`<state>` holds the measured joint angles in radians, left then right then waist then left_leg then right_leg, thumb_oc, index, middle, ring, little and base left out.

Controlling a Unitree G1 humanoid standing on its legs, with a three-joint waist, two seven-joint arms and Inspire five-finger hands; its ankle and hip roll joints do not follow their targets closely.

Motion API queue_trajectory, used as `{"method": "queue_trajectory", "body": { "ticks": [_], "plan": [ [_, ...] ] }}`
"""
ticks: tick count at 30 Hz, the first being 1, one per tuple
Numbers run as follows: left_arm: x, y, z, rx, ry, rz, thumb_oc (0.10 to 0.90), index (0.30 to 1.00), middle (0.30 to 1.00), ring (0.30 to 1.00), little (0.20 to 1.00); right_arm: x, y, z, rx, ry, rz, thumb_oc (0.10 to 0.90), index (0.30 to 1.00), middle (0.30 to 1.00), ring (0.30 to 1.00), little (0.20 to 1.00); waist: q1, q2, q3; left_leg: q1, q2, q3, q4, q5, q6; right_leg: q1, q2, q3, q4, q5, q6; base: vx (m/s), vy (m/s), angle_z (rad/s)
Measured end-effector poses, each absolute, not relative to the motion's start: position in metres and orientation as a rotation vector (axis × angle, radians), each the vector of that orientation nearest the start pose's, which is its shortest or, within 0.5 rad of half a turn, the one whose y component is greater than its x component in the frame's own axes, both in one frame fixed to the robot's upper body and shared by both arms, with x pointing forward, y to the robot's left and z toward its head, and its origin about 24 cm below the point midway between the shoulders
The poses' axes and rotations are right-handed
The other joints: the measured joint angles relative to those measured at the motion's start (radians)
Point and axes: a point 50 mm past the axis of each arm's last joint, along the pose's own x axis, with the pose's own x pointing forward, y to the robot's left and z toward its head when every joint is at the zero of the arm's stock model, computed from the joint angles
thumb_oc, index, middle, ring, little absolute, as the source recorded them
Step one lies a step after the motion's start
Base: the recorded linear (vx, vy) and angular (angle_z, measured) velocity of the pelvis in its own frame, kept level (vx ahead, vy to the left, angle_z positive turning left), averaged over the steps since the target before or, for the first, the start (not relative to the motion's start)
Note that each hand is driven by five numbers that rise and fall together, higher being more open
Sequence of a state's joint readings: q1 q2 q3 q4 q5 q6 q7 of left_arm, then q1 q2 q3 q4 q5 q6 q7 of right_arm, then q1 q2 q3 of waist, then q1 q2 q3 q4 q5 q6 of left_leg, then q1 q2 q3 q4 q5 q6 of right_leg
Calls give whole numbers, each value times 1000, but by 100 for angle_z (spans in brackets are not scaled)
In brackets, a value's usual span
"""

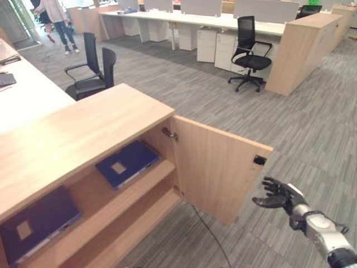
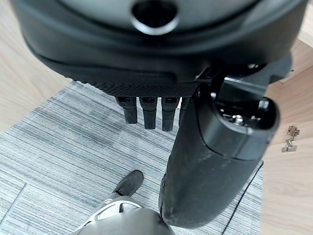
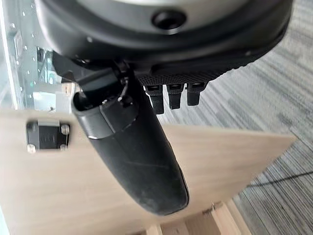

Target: Put the empty folder in the office cabinet

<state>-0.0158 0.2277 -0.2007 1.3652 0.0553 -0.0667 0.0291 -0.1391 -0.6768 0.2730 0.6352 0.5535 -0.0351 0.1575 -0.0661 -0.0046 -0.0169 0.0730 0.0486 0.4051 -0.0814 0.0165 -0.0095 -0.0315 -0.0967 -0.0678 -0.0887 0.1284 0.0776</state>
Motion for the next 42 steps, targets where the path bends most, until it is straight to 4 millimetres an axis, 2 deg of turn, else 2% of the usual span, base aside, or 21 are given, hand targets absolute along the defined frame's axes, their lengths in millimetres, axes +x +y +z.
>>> {"method": "queue_trajectory", "body": {
  "ticks": [4,8,13,19,24,27,28,34,37,42],
  "plan": [
    [74,237,-165,404,1287,-49,800,900,900,900,900,245,-288,-24,-176,544,77,800,900,900,900,900,-1,-14,8,-1,1,-5,0,3,1,2,0,-10,-5,-2,3,-3,-2,1],
    [73,239,-165,422,1290,-64,800,900,900,900,900,244,-286,-26,-197,576,110,800,900,900,900,900,-11,-13,9,-1,0,-11,0,3,2,5,-2,-17,-5,-2,2,-8,-6,4],
    [72,239,-165,428,1292,-77,800,900,900,900,900,246,-285,-26,-209,587,120,800,900,900,900,900,-12,-3,11,1,1,-9,0,6,3,5,-2,-14,-5,-2,2,0,0,0],
    [68,238,-166,421,1302,-87,800,900,900,900,900,257,-291,-18,-186,566,74,800,900,900,900,900,-10,22,12,0,1,-13,0,8,4,6,-2,-20,-5,-2,2,-6,-5,1],
    [66,237,-166,431,1307,-103,800,900,900,900,900,267,-299,-12,-159,551,21,800,900,900,900,900,-4,32,13,-1,1,-21,0,12,3,9,-3,-22,-5,-1,2,-5,-12,4],
    [66,237,-166,433,1308,-103,800,900,900,900,900,267,-316,-12,-165,585,-51,800,900,900,900,900,15,33,12,0,1,-23,0,12,3,10,-4,-23,-5,-1,2,0,-8,1],
    [64,238,-167,439,1315,-108,800,900,900,900,900,267,-330,-10,-159,598,-109,800,900,900,900,900,19,34,12,-1,0,-26,0,12,3,10,-4,-26,-5,-2,2,-3,-20,4],
    [56,240,-168,448,1352,-113,800,900,900,900,900,280,-342,6,-179,568,-177,800,900,900,900,900,17,31,14,-3,0,-28,0,12,3,10,-4,-27,-5,-2,2,-1,-3,1],
    [55,240,-168,448,1353,-112,800,900,900,900,900,286,-340,13,-184,547,-171,800,900,900,900,900,18,29,15,-3,0,-28,0,12,3,10,-4,-28,-5,-2,2,0,0,0],
    [57,240,-167,448,1347,-113,800,900,900,900,900,301,-324,23,-213,495,-96,800,900,900,900,900,20,28,16,-3,-1,-27,0,12,3,10,-4,-26,-5,-2,2,0,0,0]
  ]
}}
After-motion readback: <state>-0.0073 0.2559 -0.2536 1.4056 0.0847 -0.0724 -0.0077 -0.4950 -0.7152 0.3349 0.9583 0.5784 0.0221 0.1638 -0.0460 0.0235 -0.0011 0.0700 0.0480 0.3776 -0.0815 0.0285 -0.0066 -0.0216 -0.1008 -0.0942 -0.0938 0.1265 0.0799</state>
